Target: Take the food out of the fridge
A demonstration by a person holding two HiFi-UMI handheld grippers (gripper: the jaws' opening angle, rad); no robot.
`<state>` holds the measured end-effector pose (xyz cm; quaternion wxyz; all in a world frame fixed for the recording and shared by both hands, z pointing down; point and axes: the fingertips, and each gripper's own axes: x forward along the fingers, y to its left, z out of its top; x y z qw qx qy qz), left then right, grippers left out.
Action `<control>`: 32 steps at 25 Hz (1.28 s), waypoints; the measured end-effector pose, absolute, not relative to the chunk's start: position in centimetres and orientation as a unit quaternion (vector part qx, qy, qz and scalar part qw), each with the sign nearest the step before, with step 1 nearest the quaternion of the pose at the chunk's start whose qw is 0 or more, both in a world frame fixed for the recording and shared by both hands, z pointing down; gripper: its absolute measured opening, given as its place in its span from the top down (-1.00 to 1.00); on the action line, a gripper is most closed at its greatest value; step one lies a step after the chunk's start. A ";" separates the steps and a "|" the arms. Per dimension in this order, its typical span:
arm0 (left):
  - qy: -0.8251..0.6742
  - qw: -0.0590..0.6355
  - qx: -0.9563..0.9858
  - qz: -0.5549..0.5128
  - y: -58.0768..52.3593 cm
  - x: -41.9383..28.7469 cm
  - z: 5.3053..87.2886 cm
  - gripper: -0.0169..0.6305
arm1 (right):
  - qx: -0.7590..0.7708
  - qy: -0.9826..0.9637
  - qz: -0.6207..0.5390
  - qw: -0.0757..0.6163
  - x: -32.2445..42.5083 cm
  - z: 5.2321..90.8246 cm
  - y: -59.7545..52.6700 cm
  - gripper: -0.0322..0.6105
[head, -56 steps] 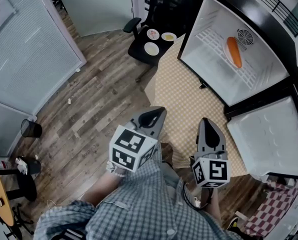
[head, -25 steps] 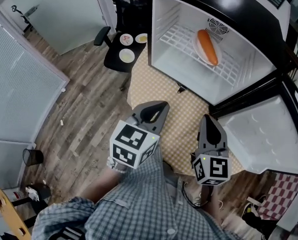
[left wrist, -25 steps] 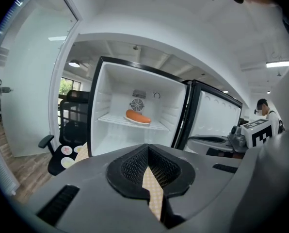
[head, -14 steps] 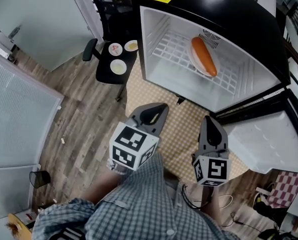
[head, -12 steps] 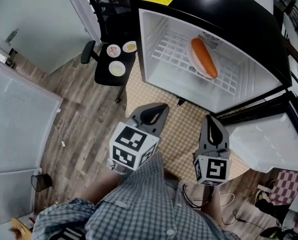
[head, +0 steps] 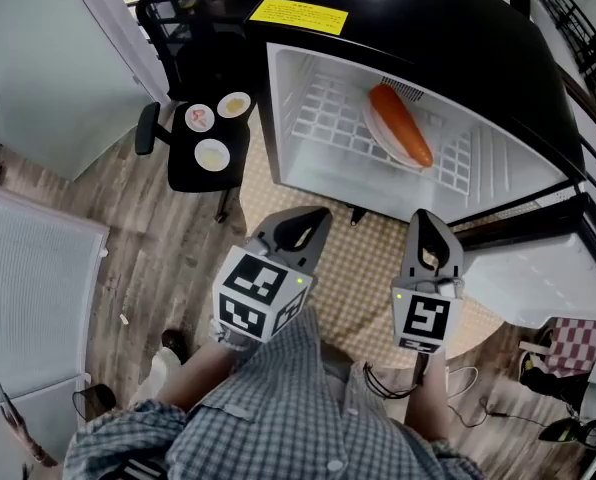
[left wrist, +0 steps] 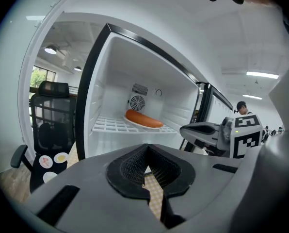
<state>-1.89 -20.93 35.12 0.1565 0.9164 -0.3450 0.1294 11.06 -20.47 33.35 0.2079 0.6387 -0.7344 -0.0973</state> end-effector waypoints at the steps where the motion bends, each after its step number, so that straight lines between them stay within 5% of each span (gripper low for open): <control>1: -0.340 0.157 0.918 0.130 -21.2 -1.9 35.2 0.94 | 0.640 -0.730 -0.107 0.214 11.1 33.2 -20.9 0.87; 16: -0.291 0.161 0.935 0.123 -23.9 -2.4 35.8 0.94 | 0.624 -0.625 -0.199 0.425 11.0 35.1 -27.0 0.87; 28: -0.281 0.171 0.937 0.117 -25.7 -2.9 35.8 0.94 | 0.571 -0.595 -0.213 0.523 10.4 37.4 -29.4 0.85; 30: -0.275 0.172 0.939 0.116 -25.9 -2.9 35.5 0.94 | 0.563 -0.598 -0.207 0.532 10.1 37.6 -29.8 0.63; 32: -0.270 0.173 0.940 0.115 -26.0 -2.8 35.4 0.94 | 0.561 -0.596 -0.211 0.534 9.9 37.7 -30.0 0.63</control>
